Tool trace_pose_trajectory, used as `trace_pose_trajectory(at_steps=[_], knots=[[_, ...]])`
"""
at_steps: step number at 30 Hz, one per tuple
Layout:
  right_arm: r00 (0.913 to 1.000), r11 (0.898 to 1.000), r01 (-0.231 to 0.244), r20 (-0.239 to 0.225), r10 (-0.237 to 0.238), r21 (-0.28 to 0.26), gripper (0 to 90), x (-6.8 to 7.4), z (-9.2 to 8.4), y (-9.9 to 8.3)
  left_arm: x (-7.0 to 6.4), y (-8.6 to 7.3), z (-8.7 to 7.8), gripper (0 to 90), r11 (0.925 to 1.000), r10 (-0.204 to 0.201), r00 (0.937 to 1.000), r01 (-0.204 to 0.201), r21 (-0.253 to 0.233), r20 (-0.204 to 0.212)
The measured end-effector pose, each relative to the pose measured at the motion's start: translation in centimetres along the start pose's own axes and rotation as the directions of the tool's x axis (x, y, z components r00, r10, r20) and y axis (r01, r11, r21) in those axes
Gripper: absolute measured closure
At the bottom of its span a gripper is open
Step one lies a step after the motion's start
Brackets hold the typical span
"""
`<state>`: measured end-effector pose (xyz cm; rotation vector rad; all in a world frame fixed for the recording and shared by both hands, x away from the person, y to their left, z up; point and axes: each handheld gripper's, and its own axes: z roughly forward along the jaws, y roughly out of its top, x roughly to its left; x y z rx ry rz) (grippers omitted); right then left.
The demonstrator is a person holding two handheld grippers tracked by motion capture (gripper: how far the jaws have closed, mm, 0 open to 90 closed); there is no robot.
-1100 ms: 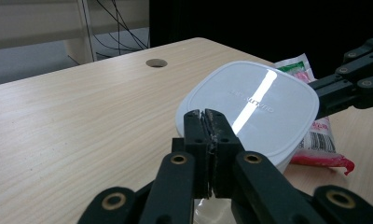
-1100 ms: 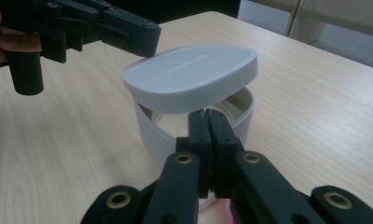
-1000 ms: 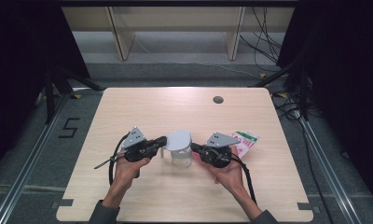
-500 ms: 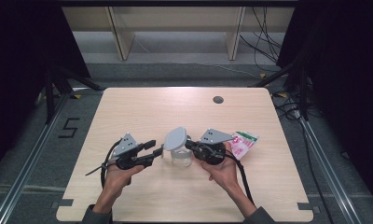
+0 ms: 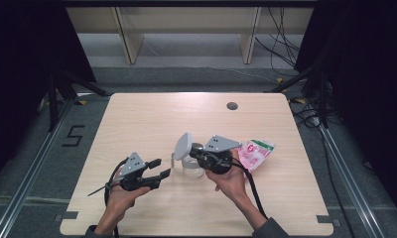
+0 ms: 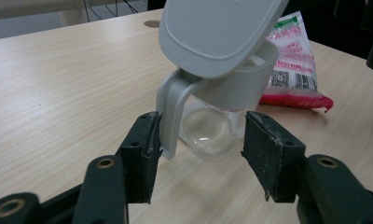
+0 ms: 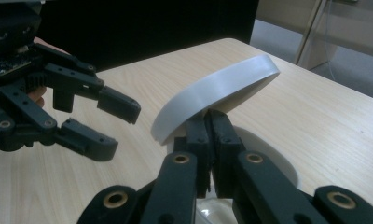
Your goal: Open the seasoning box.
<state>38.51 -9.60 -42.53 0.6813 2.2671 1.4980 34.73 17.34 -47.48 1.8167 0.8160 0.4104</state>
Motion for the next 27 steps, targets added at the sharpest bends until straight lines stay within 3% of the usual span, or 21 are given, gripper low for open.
trace_pose_trajectory(at_steps=[1,6,7,10,11,12,14,15,16,17,19,21,22,24,25,26,27], knots=[[0.9997,1.000,-0.021,-0.011,0.021,0.010,88.6,0.2,0.1,0.0,-0.1,-0.2,0.0,44.8,1.0000,0.001,1.0000,-0.001,0.002,0.004],[0.9998,1.000,0.003,-0.022,-0.003,0.004,88.6,0.6,0.5,0.5,0.0,-0.6,-0.5,44.3,1.0000,0.001,1.0000,-0.001,0.006,0.005],[0.9995,1.000,-0.022,-0.021,0.022,0.020,88.6,0.9,0.4,0.6,0.1,-0.7,-0.5,44.2,1.0000,-0.004,1.0000,0.004,0.003,0.004],[0.9992,1.000,-0.005,-0.039,0.005,-0.001,88.2,1.0,0.9,0.8,0.2,-0.8,-0.7,44.0,0.9999,-0.011,0.9999,0.011,0.005,-0.003],[0.9996,1.000,-0.007,-0.026,0.007,-0.009,87.9,1.1,0.8,0.9,0.2,-0.9,-0.7,43.9,0.9997,-0.025,0.9997,0.025,-0.002,0.003],[0.9993,1.000,0.016,-0.034,-0.017,-0.016,87.7,1.1,0.9,0.9,0.2,-0.9,-0.7,43.8,0.9996,-0.030,0.9996,0.030,-0.002,0.003],[0.9988,1.000,-0.027,-0.040,0.027,-0.006,87.7,1.1,0.5,1.0,0.2,-1.0,-0.7,43.6,0.9991,-0.041,0.9991,0.041,-0.004,0.004],[0.9986,1.000,-0.025,-0.047,0.024,-0.014,87.7,1.0,0.4,1.0,0.2,-1.0,-0.7,43.6,0.9990,-0.044,0.9990,0.044,-0.012,0.004],[0.9981,0.999,-0.030,-0.055,0.029,-0.012,87.3,0.9,0.2,1.1,0.4,-0.9,-0.9,43.4,0.9999,-0.011,0.9999,0.011,0.000,0.000],[0.9989,1.000,-0.025,-0.041,0.024,-0.016,86.8,0.9,0.0,1.1,0.2,-1.0,-0.8,43.2,0.9994,-0.034,0.9994,0.034,-0.008,-0.002],[0.9998,0.999,-0.010,-0.017,0.009,-0.031,85.1,0.5,-0.5,1.0,0.1,-1.0,-0.9,42.7,0.9994,-0.035,0.9994,0.035,-0.004,-0.009],[0.9989,0.999,-0.041,-0.025,0.041,-0.025,81.5,0.1,-1.2,0.7,0.0,-1.0,-0.9,41.6,0.9996,-0.028,0.9995,0.028,-0.002,-0.012],[0.9982,0.998,-0.060,0.001,0.060,-0.015,78.6,-0.1,-1.8,0.5,-0.1,-1.1,-0.9,40.5,0.9994,-0.033,0.9994,0.033,-0.002,-0.011],[0.9981,0.999,-0.040,0.045,0.041,-0.032,75.0,-1.0,-2.6,0.1,-0.3,-1.1,-0.7,37.2,0.9997,-0.023,0.9995,0.023,0.007,-0.021],[0.9944,0.995,-0.092,0.049,0.093,-0.022,72.6,-1.1,-3.1,-0.1,-0.4,-1.2,-0.6,36.9,0.9997,-0.022,0.9997,0.022,0.006,-0.010],[0.9915,0.994,-0.108,0.071,0.109,-0.022,69.9,-1.5,-3.7,-0.4,-0.5,-1.2,-0.5,36.9,0.9997,-0.025,0.9997,0.025,0.002,-0.008],[0.9933,0.995,-0.096,0.061,0.098,-0.033,68.7,-1.9,-4.0,-0.5,-0.6,-1.1,-0.5,36.8,0.9998,-0.019,0.9997,0.019,0.006,-0.014]])
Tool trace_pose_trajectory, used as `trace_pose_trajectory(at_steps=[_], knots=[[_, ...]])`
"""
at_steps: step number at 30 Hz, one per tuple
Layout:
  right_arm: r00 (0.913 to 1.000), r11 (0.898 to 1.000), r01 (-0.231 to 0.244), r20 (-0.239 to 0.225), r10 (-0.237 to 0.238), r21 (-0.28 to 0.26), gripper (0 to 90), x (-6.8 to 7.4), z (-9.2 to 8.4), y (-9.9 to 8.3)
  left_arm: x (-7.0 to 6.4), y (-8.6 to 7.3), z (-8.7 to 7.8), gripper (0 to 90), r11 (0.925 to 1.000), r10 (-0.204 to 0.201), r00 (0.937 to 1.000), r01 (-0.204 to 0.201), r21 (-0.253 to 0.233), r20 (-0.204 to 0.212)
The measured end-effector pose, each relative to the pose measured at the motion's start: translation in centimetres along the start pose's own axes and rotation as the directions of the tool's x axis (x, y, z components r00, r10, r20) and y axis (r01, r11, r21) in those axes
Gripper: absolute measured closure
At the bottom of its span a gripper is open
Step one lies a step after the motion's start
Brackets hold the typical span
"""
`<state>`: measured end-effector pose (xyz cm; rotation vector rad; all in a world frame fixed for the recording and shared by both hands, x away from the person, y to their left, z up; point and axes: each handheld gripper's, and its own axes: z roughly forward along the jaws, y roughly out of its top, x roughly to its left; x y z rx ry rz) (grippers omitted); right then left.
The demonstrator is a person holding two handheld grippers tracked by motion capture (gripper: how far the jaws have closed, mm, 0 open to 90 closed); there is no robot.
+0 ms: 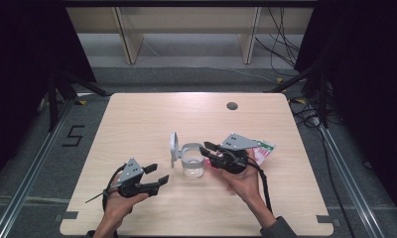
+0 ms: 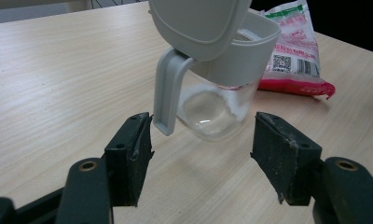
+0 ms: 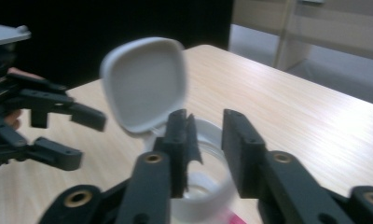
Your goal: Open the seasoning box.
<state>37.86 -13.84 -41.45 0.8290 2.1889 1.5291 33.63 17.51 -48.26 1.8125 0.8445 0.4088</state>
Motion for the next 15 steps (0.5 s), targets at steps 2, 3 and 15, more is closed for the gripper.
trace_pose_trajectory(at_steps=[2,3,15], knots=[[0.9987,0.999,-0.040,0.032,0.039,0.008,62.9,-0.4,-1.1,-0.4,-0.1,0.0,0.1,36.5,0.9999,0.010,1.0000,-0.010,0.005,-0.003],[0.9978,0.999,-0.032,0.058,0.031,0.005,59.5,-0.7,-1.6,-0.6,-0.2,0.0,0.1,35.8,0.9999,0.012,0.9999,-0.012,0.010,0.000],[0.9704,0.982,-0.188,0.158,0.183,0.020,44.8,-3.7,-6.4,-4.1,-0.5,0.0,0.3,30.8,1.0000,-0.003,0.9999,0.003,0.003,0.010]])
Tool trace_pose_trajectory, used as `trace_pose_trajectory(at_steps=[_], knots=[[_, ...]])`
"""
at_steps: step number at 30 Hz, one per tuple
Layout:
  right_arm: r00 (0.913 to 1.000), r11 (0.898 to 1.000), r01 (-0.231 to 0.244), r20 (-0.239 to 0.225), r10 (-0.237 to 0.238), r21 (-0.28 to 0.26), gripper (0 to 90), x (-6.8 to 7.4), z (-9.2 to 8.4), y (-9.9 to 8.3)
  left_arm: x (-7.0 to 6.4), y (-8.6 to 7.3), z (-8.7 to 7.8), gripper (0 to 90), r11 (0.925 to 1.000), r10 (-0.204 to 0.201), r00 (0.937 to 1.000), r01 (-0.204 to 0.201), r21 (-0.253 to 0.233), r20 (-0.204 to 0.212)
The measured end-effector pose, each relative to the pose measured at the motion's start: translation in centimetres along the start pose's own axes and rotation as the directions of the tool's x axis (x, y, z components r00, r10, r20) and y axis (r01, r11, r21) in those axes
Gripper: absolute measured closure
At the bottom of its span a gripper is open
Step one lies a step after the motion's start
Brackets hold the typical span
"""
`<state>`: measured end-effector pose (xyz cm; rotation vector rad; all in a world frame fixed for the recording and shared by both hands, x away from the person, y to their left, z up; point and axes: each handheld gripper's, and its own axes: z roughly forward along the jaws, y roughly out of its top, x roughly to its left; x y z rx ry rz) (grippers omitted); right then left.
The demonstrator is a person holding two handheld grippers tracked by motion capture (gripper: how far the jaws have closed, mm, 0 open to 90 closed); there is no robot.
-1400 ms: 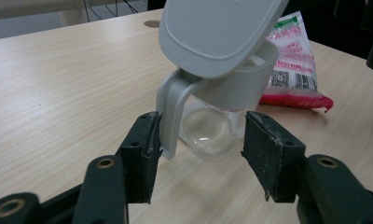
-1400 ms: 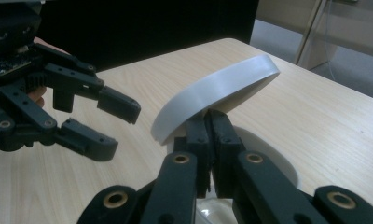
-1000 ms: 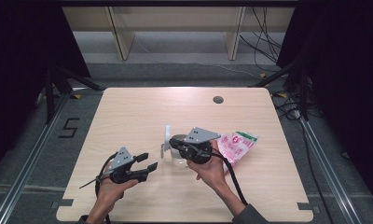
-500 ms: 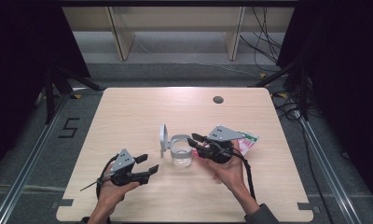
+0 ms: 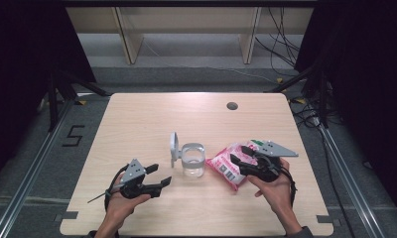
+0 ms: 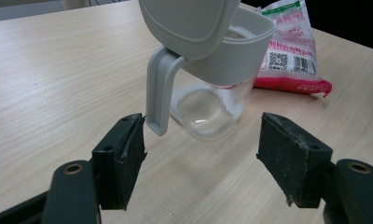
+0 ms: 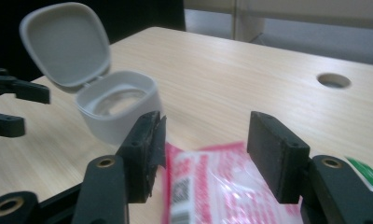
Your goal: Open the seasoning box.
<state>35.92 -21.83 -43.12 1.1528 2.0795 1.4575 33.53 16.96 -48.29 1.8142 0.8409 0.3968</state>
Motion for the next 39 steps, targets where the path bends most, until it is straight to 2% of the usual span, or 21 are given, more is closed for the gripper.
trace_pose_trajectory(at_steps=[2,8,9,12,16,20,22,23,24,25,26,28,29,30,31,33,34,35,37,38,39], knots=[[1.0000,1.000,0.006,0.007,-0.006,0.000,44.5,-0.8,-0.4,-0.4,0.0,0.1,0.0,30.4,1.0000,0.001,1.0000,-0.001,0.008,-0.005],[0.9977,0.998,-0.048,0.049,0.046,0.032,45.0,-1.6,-1.6,-1.7,-0.1,0.0,0.1,28.9,0.9996,0.011,0.9999,-0.011,0.027,-0.005],[0.9985,0.999,-0.024,0.050,0.023,0.026,44.6,-2.1,-1.6,-1.9,-0.2,0.0,0.1,28.9,0.9994,0.018,0.9998,-0.018,0.028,0.001],[0.9943,0.996,-0.071,0.084,0.067,0.048,42.6,-2.7,-2.3,-2.5,-0.4,0.0,0.2,28.8,0.9997,0.012,0.9999,-0.012,0.021,0.012],[0.9924,0.998,-0.047,0.116,0.042,0.040,36.8,-3.6,-2.8,-3.3,-0.6,-0.1,0.3,28.6,0.9995,0.013,0.9999,-0.013,0.027,0.005],[0.9807,0.991,-0.124,0.158,0.115,0.048,33.0,-4.0,-3.6,-4.1,-1.0,-0.1,0.3,28.6,0.9996,0.015,0.9999,-0.015,0.022,0.006],[0.9758,0.990,-0.135,0.178,0.127,0.032,30.5,-4.7,-3.6,-4.6,-1.2,-0.1,0.4,28.6,0.9997,0.011,0.9998,-0.012,0.022,0.015],[0.9768,0.991,-0.132,0.174,0.125,0.029,30.4,-5.1,-3.6,-4.7,-1.3,-0.1,0.6,28.5,0.9999,0.006,0.9997,-0.006,0.012,0.023],[0.9668,0.980,-0.196,0.173,0.188,0.027,30.2,-4.8,-3.6,-4.9,-1.4,-0.1,0.6,28.5,0.9996,0.015,0.9997,-0.015,0.026,0.022],[0.9689,0.982,-0.190,0.164,0.185,0.015,29.9,-5.1,-3.4,-5.1,-1.6,-0.2,0.7,28.5,0.9998,0.005,0.9996,-0.005,0.017,0.027],[0.9748,0.989,-0.146,0.173,0.141,0.019,29.4,-5.6,-3.2,-5.2,-1.7,-0.3,0.8,28.4,0.9997,0.008,0.9994,-0.009,0.023,0.034],[0.9721,0.987,-0.154,0.185,0.144,0.043,29.4,-5.7,-3.1,-5.3,-1.8,-0.3,0.8,28.4,0.9993,0.013,0.9993,-0.015,0.035,0.034],[0.9647,0.979,-0.199,0.183,0.190,0.037,29.4,-5.4,-3.0,-5.5,-1.9,-0.3,0.8,28.4,0.9993,0.011,0.9995,-0.012,0.035,0.029],[0.9709,0.985,-0.168,0.181,0.157,0.044,29.3,-5.7,-2.9,-5.5,-1.8,-0.3,0.8,28.4,0.9989,0.022,0.9993,-0.024,0.040,0.030],[0.9637,0.975,-0.216,0.172,0.204,0.051,29.0,-5.5,-2.9,-5.6,-1.7,-0.3,0.8,28.4,0.9987,0.028,0.9990,-0.029,0.041,0.035],[0.9685,0.980,-0.190,0.176,0.176,0.064,28.6,-6.1,-2.8,-5.7,-1.7,-0.3,0.8,28.4,0.9992,0.007,0.9994,-0.009,0.039,0.035],[0.9623,0.973,-0.221,0.176,0.207,0.061,28.6,-6.0,-2.6,-5.8,-1.7,-0.3,0.8,28.4,0.9994,0.005,0.9993,-0.006,0.034,0.036],[0.9665,0.980,-0.189,0.187,0.175,0.058,28.4,-6.4,-2.6,-5.8,-1.8,-0.3,0.8,28.4,0.9995,0.003,0.9994,-0.004,0.030,0.036],[0.9686,0.978,-0.203,0.156,0.194,0.045,26.6,-6.6,-2.3,-5.8,-1.7,-0.3,0.8,28.4,0.9994,0.017,0.9991,-0.018,0.029,0.039],[0.9563,0.968,-0.247,0.175,0.234,0.052,26.6,-6.3,-2.1,-5.8,-1.6,-0.3,0.7,28.4,0.9990,0.011,0.9995,-0.013,0.042,0.031],[0.9663,0.976,-0.211,0.163,0.199,0.054,26.6,-6.8,-2.0,-5.8,-1.6,-0.3,0.7,28.4,0.9992,0.008,0.9995,-0.009,0.039,0.029]])
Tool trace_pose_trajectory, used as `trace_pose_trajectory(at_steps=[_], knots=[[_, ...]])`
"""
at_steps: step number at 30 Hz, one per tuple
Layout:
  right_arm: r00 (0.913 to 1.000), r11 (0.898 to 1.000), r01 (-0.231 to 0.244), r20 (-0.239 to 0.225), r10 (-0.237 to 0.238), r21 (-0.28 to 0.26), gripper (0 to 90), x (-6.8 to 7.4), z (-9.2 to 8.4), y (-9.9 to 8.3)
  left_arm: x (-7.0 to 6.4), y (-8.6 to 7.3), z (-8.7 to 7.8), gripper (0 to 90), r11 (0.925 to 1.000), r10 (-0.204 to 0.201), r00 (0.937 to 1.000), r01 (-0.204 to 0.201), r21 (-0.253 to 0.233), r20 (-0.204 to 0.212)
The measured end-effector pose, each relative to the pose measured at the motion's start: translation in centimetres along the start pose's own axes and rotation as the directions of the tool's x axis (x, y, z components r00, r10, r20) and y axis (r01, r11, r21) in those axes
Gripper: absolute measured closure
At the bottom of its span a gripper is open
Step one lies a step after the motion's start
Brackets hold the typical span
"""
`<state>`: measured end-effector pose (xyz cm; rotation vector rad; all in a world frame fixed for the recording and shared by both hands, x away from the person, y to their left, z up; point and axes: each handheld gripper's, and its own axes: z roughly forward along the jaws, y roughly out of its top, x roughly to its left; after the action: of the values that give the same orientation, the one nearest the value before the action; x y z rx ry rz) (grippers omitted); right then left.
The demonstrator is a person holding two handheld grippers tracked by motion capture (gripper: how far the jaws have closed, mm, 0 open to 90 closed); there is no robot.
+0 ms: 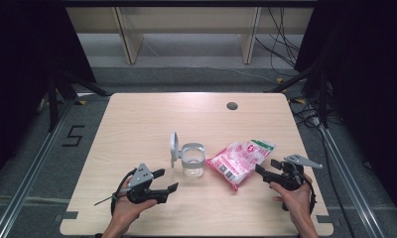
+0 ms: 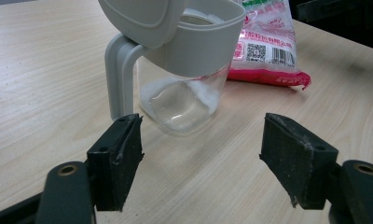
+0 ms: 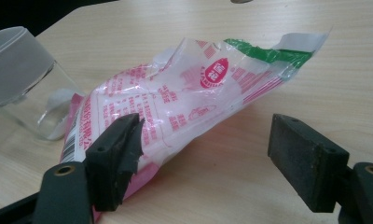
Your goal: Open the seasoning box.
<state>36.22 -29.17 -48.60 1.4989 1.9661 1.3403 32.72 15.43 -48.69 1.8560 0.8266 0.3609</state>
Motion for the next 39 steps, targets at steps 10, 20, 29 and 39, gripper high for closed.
trace_pose_trajectory(at_steps=[10,20,29,39], knots=[[0.9998,1.000,-0.021,-0.007,0.021,0.020,28.9,0.2,1.8,0.4,0.2,-0.1,0.1,29.1,0.9998,0.021,0.9996,-0.021,0.005,0.016],[0.9942,0.994,-0.106,-0.015,0.106,0.040,31.5,0.1,3.4,0.6,0.3,0.0,0.0,28.8,0.9992,-0.036,0.9993,0.037,-0.013,0.013],[0.9975,0.997,-0.070,-0.004,0.070,0.019,32.3,-0.6,4.5,0.8,0.2,0.0,0.6,28.4,0.9994,-0.033,0.9988,0.033,0.006,0.037],[0.9949,0.994,-0.100,0.005,0.100,0.050,37.2,-0.1,6.0,0.9,0.3,0.0,0.6,28.0,0.9994,-0.032,0.9989,0.032,0.010,0.034]])
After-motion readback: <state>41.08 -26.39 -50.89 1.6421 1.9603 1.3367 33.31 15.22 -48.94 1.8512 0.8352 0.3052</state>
